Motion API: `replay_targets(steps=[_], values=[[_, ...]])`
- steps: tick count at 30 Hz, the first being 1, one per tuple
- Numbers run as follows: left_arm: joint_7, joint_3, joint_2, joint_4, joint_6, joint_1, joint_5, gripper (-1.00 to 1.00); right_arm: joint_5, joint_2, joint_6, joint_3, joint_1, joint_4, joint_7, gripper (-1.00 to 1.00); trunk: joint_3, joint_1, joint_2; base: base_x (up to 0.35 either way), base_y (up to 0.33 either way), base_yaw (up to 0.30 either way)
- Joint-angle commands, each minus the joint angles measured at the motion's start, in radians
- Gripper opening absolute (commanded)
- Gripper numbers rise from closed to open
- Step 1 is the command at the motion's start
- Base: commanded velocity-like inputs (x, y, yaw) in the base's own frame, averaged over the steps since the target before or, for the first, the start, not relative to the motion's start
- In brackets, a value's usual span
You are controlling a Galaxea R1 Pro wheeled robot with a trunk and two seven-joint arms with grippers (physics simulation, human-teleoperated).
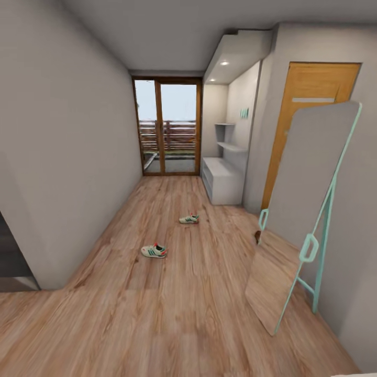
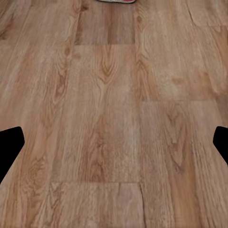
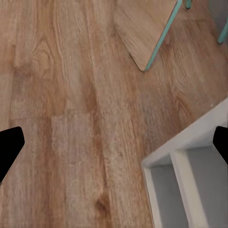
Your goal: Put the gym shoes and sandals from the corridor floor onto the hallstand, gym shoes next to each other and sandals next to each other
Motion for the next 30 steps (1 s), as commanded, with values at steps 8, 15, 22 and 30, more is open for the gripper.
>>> replay_targets(steps=[8,15,22,30], values=[[-0.004,0.002,0.000,0.001,-0.003,-0.001,0.001,1.00,-0.010,0.003,-0.004,0.003,-0.001,0.001,0.000,1.00,-0.001,0.001,0.000,0.340,-0.007,0.005],[-0.005,0.002,0.001,0.001,-0.003,-0.001,0.001,1.00,-0.010,0.005,-0.004,0.003,-0.001,0.001,0.000,1.00,-0.001,0.001,0.000,0.340,0.000,0.006],[-0.006,0.001,0.001,0.001,-0.004,-0.001,0.000,1.00,-0.010,0.006,-0.004,0.003,-0.001,0.001,0.000,1.00,-0.001,0.001,0.000,0.340,0.000,0.151],[-0.006,0.000,0.001,0.001,-0.005,-0.001,0.000,1.00,-0.010,0.006,-0.004,0.003,-0.001,0.001,0.000,1.00,-0.001,0.001,0.000,0.340,-0.035,0.264]])
